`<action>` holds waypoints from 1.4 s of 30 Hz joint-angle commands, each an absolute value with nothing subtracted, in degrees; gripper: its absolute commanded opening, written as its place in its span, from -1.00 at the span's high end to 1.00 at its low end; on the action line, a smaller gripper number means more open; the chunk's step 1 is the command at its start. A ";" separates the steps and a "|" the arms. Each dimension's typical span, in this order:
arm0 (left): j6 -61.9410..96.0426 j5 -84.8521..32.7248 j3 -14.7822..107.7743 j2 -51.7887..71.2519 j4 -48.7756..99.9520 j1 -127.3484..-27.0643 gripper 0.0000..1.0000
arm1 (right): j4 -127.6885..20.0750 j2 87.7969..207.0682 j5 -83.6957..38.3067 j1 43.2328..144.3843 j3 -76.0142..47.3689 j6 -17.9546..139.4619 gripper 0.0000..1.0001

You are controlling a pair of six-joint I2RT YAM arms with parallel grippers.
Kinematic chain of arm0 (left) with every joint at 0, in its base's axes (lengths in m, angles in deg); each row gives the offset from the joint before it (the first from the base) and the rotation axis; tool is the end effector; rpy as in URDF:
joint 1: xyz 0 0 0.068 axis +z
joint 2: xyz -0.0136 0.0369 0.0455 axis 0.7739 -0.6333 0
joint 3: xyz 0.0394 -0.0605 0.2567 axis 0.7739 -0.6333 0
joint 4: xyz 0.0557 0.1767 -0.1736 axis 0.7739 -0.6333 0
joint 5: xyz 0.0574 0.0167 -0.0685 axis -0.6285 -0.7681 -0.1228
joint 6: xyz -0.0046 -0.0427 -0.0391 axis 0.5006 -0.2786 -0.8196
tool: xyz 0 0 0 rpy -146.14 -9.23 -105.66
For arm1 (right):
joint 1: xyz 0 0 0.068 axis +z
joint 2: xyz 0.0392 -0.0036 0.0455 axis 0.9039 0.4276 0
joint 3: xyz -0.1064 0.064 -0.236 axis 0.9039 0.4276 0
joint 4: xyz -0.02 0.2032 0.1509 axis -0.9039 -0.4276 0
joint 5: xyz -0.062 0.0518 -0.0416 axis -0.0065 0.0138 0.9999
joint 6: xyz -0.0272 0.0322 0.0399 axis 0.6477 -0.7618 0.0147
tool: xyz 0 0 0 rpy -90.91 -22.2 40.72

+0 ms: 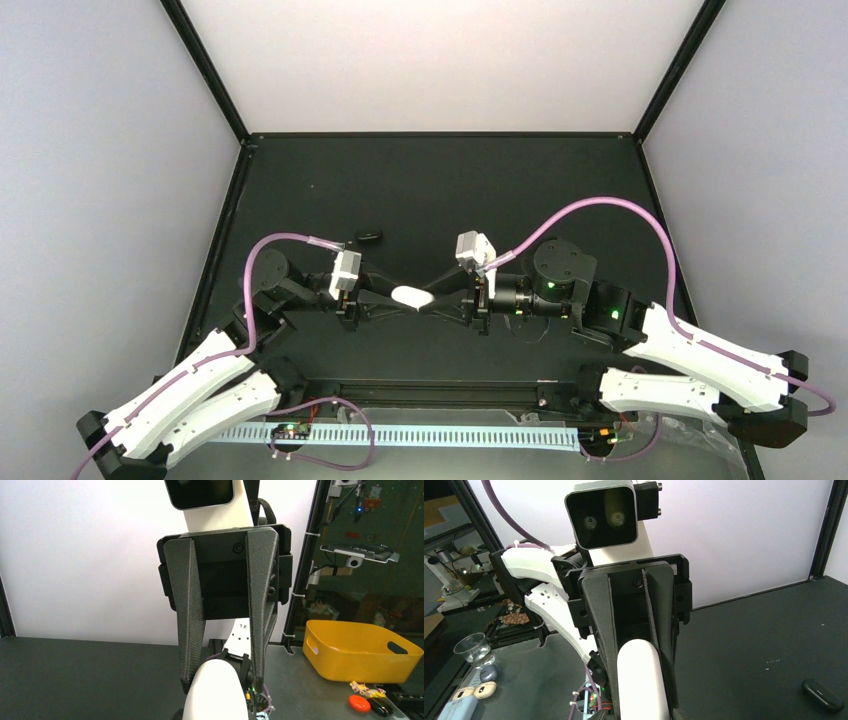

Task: Insert the wireless bluetooth earbuds into the charging case
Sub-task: Open the charging case.

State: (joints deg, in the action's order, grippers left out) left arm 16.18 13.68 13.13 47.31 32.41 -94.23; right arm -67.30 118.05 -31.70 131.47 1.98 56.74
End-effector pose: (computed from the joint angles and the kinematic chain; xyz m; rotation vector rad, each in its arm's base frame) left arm 0.0894 -0.1276 0.3530 1.1088 1.1706 -1.3556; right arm 0.0680 0.1887 0.3938 -1.0684 1.5022 1.2317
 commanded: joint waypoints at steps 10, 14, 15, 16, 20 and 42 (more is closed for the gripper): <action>14.74 14.59 13.35 47.74 34.61 -94.53 0.97 | -66.39 119.10 -33.07 131.30 1.50 56.49 0.60; 13.99 14.04 13.35 47.53 35.39 -94.49 0.97 | -66.10 119.51 -32.92 131.30 1.59 56.49 0.66; 13.73 13.85 13.32 47.48 35.55 -94.48 0.97 | -66.00 119.51 -32.78 131.30 1.58 56.49 0.68; 13.43 13.74 13.27 47.38 35.80 -94.48 0.96 | -65.77 119.43 -32.61 131.29 1.66 56.53 0.69; 12.77 13.41 13.26 46.91 36.15 -94.52 0.80 | -64.70 118.77 -31.75 131.30 2.14 56.49 0.71; 4.76 12.71 9.44 45.34 46.17 -94.58 0.66 | -58.78 116.14 -28.28 131.28 6.05 55.54 0.76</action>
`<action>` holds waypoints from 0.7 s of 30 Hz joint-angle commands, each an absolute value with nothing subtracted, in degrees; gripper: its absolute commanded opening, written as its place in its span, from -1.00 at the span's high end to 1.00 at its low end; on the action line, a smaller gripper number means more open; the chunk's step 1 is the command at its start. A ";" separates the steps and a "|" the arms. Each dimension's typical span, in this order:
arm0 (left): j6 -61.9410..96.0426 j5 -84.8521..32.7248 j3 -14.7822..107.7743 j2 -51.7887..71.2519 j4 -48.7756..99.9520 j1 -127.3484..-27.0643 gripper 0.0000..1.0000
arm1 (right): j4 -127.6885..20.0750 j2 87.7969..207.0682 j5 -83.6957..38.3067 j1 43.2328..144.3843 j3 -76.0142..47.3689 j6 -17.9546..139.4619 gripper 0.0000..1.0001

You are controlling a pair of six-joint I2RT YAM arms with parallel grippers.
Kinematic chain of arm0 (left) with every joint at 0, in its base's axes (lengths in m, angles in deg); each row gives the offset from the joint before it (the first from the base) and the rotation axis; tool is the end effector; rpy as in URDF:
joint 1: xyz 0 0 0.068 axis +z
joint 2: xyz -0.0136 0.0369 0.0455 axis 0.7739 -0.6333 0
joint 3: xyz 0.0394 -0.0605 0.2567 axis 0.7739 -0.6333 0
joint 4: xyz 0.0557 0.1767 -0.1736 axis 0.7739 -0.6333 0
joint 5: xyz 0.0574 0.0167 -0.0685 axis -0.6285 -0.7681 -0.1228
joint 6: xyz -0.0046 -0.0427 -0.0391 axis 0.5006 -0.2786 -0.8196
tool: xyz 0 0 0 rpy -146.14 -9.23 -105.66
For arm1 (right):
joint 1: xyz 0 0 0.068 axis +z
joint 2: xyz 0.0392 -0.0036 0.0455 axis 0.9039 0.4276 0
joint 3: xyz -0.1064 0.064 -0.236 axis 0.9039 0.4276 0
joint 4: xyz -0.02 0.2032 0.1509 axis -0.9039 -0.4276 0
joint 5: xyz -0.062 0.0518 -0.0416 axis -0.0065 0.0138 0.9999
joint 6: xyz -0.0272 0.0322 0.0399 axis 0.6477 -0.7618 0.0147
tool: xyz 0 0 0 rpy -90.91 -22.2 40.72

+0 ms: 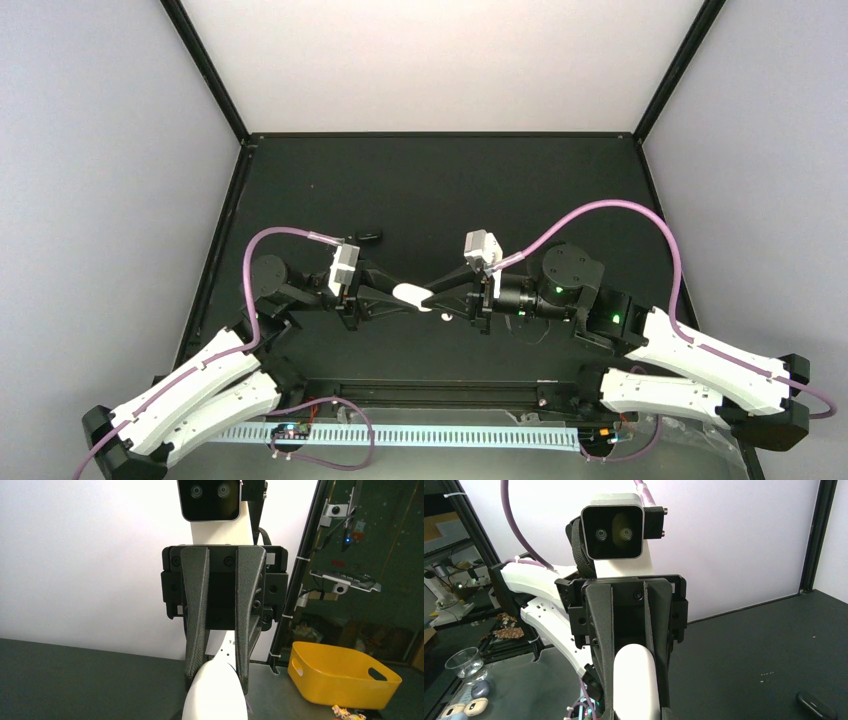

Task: Insert the wireless bluetooth earbuds into the charging case
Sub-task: Open the charging case.

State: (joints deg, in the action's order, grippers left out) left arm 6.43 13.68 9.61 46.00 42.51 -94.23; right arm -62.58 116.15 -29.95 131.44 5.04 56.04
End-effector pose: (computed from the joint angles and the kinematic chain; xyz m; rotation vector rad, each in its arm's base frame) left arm 0.0939 -0.1318 0.3467 1.0272 1.1874 -1.4700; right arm 0.0677 0.1846 0.3908 -1.0099 1.4586 1.2351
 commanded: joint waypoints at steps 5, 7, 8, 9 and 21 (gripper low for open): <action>5.54 12.41 9.44 45.53 45.73 -94.59 0.87 | -59.85 117.02 -29.44 131.30 5.21 55.04 0.64; 6.04 12.28 9.48 45.79 45.23 -94.56 0.93 | -60.34 117.02 -28.82 131.31 5.14 54.85 0.53; 6.36 12.26 9.56 45.91 45.00 -94.58 0.96 | -60.66 116.92 -28.31 131.30 5.09 54.83 0.50; 6.46 12.22 9.56 46.13 44.87 -94.59 0.97 | -60.94 116.74 -27.98 131.30 5.12 54.76 0.49; 6.59 12.10 9.41 47.15 44.94 -94.59 0.97 | -61.19 117.04 -28.83 131.30 5.00 54.12 0.63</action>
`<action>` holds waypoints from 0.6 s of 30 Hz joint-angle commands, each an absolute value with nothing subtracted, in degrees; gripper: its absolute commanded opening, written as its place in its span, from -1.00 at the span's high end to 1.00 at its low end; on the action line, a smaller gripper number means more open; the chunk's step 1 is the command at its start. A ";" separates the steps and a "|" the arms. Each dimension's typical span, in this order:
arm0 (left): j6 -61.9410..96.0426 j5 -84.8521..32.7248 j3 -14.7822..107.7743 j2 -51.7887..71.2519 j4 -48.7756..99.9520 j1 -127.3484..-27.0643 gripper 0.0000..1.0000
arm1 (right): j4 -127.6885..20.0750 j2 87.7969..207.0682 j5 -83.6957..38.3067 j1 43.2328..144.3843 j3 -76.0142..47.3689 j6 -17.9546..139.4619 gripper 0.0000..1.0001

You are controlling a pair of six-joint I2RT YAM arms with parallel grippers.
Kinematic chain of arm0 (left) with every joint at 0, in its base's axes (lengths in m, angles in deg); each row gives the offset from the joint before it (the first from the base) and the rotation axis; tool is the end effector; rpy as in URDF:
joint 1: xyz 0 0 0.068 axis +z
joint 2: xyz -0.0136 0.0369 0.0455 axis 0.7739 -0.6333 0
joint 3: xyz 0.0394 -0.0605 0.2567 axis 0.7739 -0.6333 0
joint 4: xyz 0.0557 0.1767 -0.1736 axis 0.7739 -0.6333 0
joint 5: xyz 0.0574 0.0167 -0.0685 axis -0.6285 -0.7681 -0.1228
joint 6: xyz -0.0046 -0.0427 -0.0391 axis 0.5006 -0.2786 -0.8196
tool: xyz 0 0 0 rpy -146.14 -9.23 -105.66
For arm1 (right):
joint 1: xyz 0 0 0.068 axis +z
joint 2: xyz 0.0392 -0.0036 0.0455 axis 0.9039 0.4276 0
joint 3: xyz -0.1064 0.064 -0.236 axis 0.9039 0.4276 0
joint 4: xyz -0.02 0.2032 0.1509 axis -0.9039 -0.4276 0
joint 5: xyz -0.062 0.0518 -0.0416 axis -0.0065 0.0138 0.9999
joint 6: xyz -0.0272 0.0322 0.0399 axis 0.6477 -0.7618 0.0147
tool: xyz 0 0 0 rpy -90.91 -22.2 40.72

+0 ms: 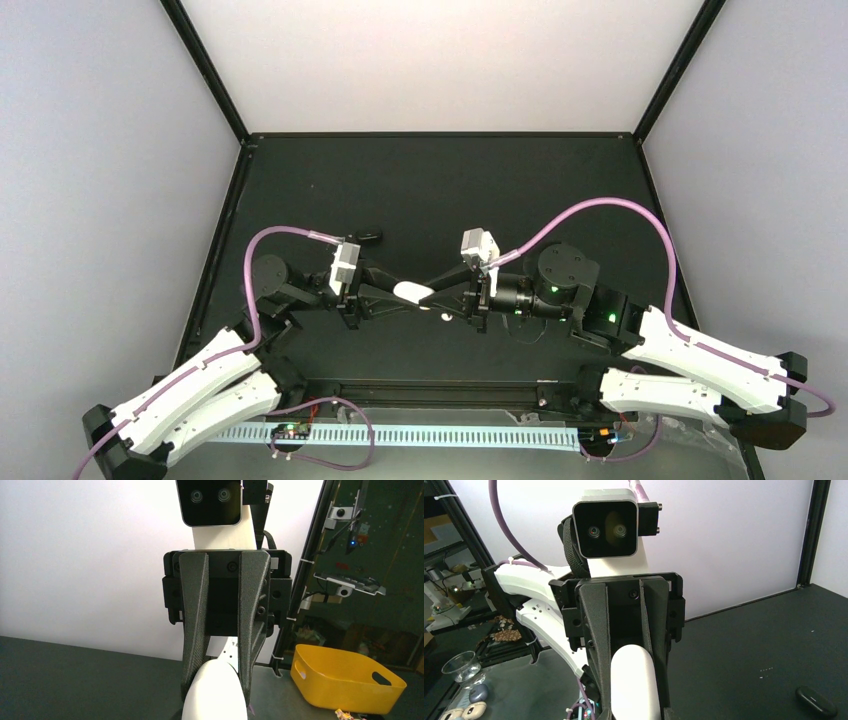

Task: Insert the wireless bluetooth earbuds into the charging case
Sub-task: Open the charging case.

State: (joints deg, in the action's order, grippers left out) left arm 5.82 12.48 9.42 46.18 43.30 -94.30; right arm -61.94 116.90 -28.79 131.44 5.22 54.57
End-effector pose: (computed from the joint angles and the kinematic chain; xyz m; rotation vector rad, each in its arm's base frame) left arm 0.0940 -0.1313 0.3475 1.0032 1.1855 -1.4657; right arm 0.0701 0.1881 0.3886 -0.9796 1.4869 1.2365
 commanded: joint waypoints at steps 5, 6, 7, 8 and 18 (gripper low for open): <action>6.15 11.40 9.40 47.18 44.84 -94.57 0.74 | -60.46 116.69 -29.64 131.30 5.38 53.97 0.79; 6.06 11.36 9.40 47.10 44.91 -94.61 0.65 | -60.24 116.52 -29.60 131.30 5.42 54.05 0.80; 5.72 11.30 9.40 47.02 44.97 -94.57 0.56 | -59.86 116.34 -29.52 131.30 5.57 53.99 0.80; 5.52 11.29 9.33 46.91 45.08 -94.56 0.51 | -59.48 116.16 -29.43 131.30 5.74 53.99 0.80; 3.00 10.60 8.44 46.20 46.87 -94.57 0.08 | -56.18 114.78 -28.54 131.26 7.53 53.68 0.81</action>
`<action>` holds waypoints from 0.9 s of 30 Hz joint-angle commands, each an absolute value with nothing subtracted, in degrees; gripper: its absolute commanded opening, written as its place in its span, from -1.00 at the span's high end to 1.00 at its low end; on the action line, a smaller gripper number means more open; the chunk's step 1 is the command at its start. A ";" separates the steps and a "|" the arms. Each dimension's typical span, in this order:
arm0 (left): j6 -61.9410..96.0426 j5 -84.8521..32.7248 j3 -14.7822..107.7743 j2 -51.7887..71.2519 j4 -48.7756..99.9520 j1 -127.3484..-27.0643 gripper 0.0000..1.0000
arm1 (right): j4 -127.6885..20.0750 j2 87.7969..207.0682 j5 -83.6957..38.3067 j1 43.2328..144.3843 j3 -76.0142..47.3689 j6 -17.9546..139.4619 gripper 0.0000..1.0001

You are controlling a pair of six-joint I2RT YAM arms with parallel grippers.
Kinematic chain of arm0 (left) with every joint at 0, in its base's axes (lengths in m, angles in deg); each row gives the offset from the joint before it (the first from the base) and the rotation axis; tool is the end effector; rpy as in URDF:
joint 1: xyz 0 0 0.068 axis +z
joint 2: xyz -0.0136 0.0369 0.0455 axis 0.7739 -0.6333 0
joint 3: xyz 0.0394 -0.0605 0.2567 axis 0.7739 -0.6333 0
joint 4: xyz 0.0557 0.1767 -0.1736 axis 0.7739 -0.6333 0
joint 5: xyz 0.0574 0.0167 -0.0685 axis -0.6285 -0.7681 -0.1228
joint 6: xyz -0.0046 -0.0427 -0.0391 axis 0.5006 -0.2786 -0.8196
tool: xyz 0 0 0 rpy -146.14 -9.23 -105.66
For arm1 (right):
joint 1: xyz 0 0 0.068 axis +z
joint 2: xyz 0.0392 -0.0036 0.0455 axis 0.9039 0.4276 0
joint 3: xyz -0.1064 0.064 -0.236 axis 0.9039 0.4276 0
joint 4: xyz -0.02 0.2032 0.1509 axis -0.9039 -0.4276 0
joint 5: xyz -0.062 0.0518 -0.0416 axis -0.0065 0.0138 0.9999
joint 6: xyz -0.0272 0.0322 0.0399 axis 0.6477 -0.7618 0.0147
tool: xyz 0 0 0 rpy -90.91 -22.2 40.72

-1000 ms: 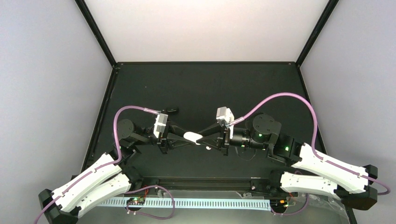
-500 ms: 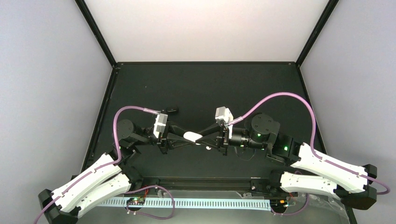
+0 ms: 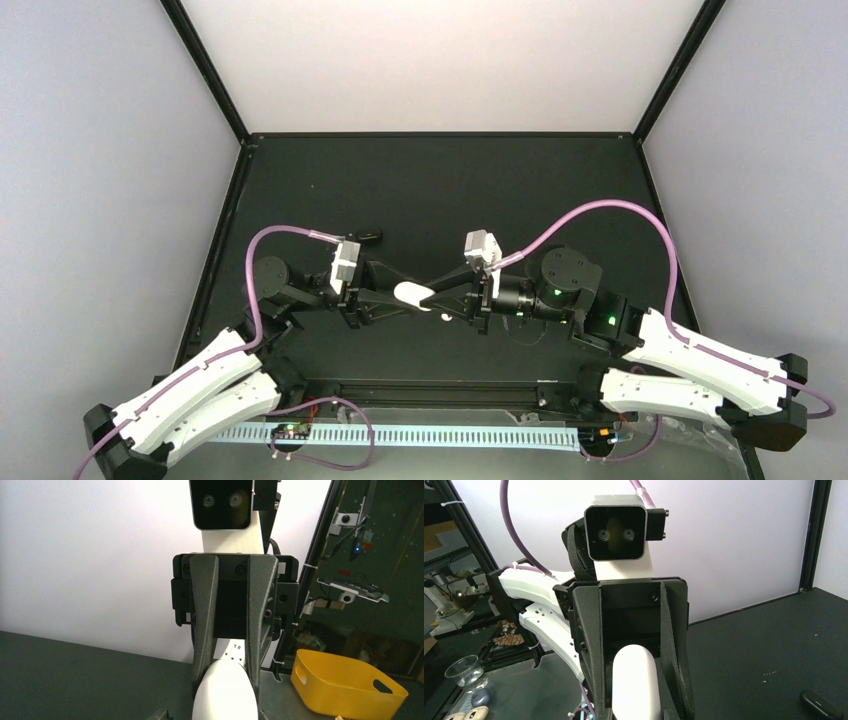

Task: Insert the wireless bluetooth earbuds into the charging case
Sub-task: Open the charging case.

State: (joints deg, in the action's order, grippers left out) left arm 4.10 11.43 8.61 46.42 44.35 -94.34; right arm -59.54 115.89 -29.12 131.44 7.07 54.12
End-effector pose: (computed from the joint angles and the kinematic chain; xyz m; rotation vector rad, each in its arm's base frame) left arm 0.0943 -0.1310 0.3453 0.9721 1.2010 -1.4787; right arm 0.0690 0.1862 0.3854 -0.9681 1.4632 1.2551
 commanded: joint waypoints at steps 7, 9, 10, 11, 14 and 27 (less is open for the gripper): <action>0.41 10.60 7.57 45.06 50.22 -94.58 0.19 | -54.73 113.99 -27.93 131.30 8.52 53.68 0.81; -0.55 10.54 7.19 44.91 51.65 -94.58 0.20 | -54.71 113.99 -27.89 131.30 8.62 53.82 0.81; -1.07 10.55 7.06 44.77 52.26 -94.57 0.20 | -54.73 113.99 -27.84 131.29 8.66 53.81 0.81; -1.65 10.44 6.91 44.67 52.87 -94.56 0.21 | -54.71 113.94 -27.80 131.30 8.70 53.77 0.81; -3.63 10.25 6.36 44.16 55.15 -94.59 0.21 | -54.70 114.10 -27.80 131.30 8.75 53.84 0.81; -4.16 10.70 6.75 43.70 56.29 -94.57 0.28 | -55.10 114.33 -28.02 131.30 8.80 53.90 0.81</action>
